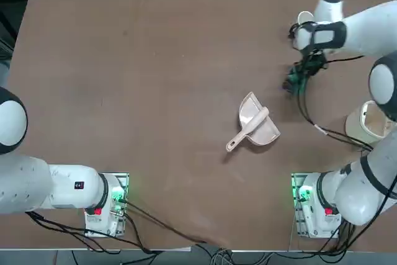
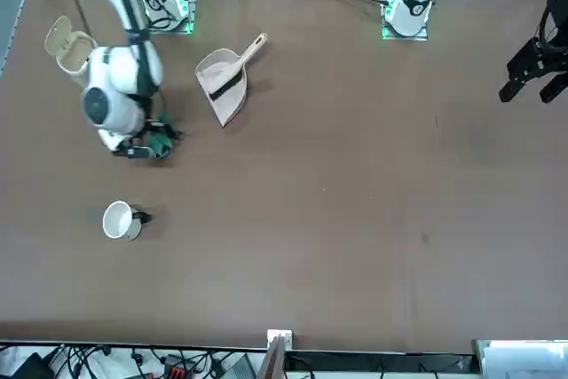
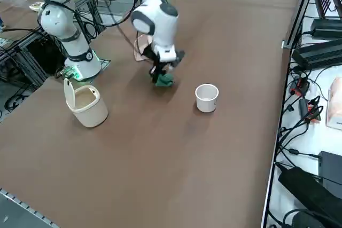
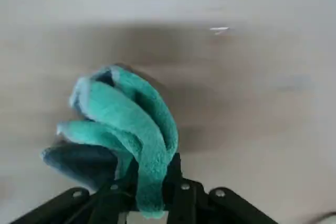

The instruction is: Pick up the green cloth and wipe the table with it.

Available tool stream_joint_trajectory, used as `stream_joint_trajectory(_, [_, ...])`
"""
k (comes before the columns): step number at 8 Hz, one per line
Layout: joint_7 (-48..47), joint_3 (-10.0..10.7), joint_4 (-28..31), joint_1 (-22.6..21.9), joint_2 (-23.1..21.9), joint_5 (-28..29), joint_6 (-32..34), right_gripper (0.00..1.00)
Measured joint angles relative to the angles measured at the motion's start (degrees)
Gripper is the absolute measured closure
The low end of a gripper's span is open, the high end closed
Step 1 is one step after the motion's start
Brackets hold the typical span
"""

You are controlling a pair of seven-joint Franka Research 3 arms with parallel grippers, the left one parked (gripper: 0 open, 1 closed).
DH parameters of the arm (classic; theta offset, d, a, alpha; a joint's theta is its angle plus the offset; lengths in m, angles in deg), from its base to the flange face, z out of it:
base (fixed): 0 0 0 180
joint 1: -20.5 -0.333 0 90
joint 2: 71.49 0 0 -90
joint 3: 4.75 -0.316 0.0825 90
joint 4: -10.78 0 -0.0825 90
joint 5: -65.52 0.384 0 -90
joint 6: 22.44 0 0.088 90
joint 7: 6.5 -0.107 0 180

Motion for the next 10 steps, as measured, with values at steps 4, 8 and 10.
stream_joint_trajectory(4, [21.4, 0.9, -1.2, 17.4, -0.1, -10.3, -5.8, 0.92])
stream_joint_trajectory(8, [20.7, -0.5, -5.4, 17.2, -0.1, -10.4, -2.2, 0.92])
stream_joint_trajectory(10, [8.1, -1.7, -5.1, 11.2, 0.1, -8.7, 0.4, 0.92])
